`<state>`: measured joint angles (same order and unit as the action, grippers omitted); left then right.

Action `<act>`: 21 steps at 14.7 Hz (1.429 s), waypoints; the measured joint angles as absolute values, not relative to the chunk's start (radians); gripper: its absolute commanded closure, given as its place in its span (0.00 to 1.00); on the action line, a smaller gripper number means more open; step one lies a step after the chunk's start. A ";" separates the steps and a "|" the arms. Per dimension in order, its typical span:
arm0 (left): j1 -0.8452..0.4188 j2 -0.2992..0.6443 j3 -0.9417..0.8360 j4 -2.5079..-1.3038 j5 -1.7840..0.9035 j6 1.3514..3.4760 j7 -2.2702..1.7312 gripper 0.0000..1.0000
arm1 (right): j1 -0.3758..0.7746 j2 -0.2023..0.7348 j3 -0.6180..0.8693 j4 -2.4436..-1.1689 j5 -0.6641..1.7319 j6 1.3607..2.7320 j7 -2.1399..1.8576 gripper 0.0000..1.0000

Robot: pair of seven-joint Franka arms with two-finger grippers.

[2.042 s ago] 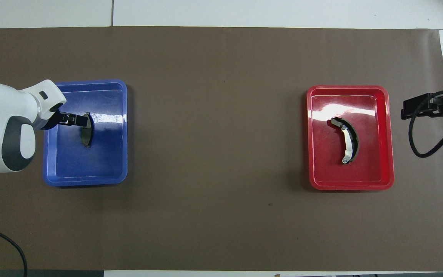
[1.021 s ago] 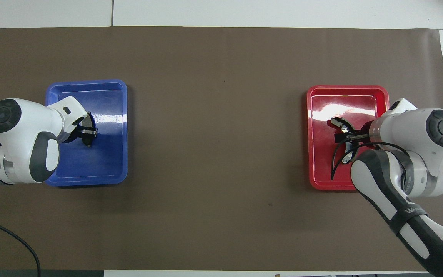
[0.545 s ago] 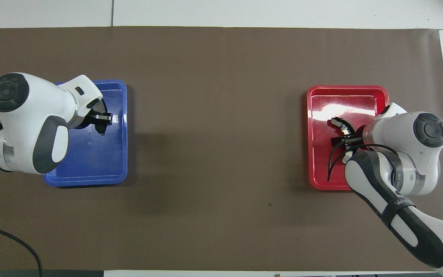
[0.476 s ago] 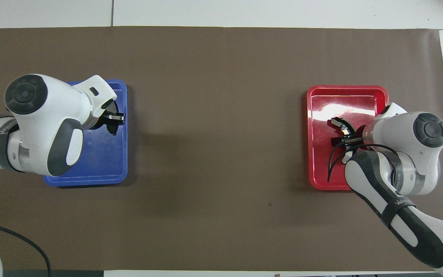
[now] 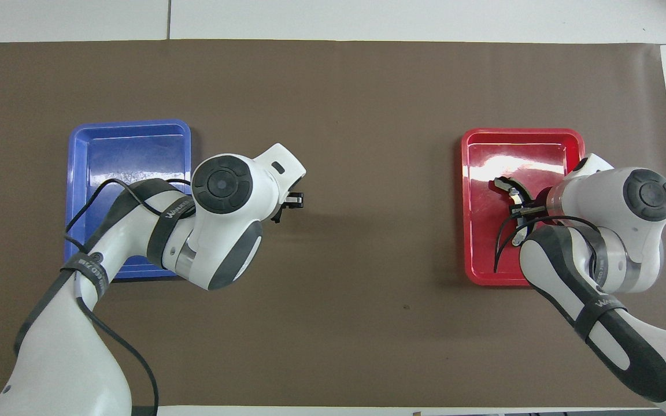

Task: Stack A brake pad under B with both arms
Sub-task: 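Set the small pad mid-table with the left gripper while the right gripper lifts, then withdraw the left gripper to rest while the right gripper carries the curved pad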

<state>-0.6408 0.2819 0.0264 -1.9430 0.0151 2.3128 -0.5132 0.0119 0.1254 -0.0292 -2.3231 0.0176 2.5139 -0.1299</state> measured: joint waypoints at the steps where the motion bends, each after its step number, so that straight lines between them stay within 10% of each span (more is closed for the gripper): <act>1: -0.665 0.318 0.026 -1.911 0.015 2.319 -0.536 0.99 | 0.005 0.125 -0.029 -2.323 0.018 2.514 -0.129 1.00; 4: -0.713 0.402 0.027 -1.842 0.015 2.342 -0.561 0.72 | -0.003 0.125 -0.030 -2.315 0.018 2.501 -0.128 1.00; 6: -0.724 0.433 0.027 -1.824 0.015 2.360 -0.563 0.00 | -0.003 0.123 -0.027 -2.263 0.018 2.407 -0.109 1.00; 13: -0.710 0.413 0.043 -1.814 0.015 2.351 -0.563 0.00 | 0.087 0.088 -0.020 -2.049 0.018 2.128 0.033 1.00; 21: -0.439 0.154 0.056 -1.842 0.016 2.038 -0.279 0.00 | 0.310 0.180 -0.007 -1.901 0.019 2.109 0.179 1.00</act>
<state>-0.4391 0.1538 0.0559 -1.8421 0.0162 2.0382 -0.2792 0.3099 0.1803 -0.0068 -1.9006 0.0185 2.1090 0.1793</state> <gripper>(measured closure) 0.000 0.573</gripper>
